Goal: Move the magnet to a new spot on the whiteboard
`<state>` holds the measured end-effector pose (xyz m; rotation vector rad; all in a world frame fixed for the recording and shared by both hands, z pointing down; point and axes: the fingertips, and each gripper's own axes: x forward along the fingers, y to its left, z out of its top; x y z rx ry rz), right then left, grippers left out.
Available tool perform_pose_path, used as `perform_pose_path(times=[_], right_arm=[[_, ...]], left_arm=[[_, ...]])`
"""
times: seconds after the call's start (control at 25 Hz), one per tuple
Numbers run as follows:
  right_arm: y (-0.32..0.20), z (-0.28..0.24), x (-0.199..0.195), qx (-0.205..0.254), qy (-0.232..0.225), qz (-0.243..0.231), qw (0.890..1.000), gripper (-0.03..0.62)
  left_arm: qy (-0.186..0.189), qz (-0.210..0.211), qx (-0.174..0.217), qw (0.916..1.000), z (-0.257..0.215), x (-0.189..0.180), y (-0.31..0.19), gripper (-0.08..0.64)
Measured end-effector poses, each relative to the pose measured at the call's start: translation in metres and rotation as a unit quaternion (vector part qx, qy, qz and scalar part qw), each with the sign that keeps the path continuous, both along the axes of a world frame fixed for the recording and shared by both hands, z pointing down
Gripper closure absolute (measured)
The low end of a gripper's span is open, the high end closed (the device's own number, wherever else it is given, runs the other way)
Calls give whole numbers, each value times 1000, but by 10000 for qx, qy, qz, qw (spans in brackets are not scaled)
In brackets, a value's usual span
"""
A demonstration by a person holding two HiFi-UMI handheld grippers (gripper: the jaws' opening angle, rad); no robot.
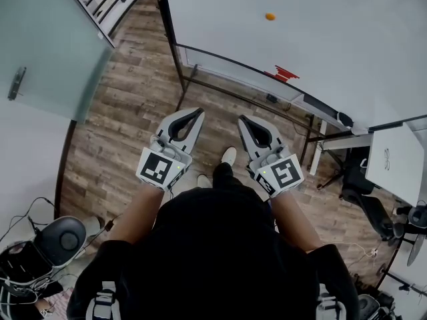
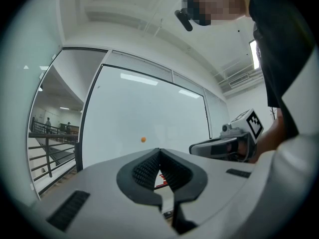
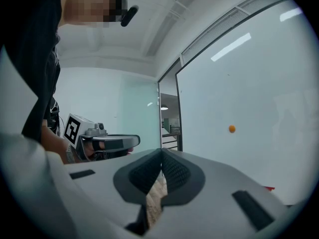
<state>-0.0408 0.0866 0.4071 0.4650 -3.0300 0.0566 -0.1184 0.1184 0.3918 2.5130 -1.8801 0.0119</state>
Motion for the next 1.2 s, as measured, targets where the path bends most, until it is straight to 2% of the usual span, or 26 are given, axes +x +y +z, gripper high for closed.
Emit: perform_pose_path(times=[0.48, 1.2], right_arm=[[-70, -8, -16, -49, -199, 3, 9998, 601], [-181, -13, -9, -31, -251, -37, 9997, 601]], left_arm=[[-109, -47, -17, 9999, -7, -14, -62, 558], [-143, -29, -46, 9999, -11, -5, -179, 558]])
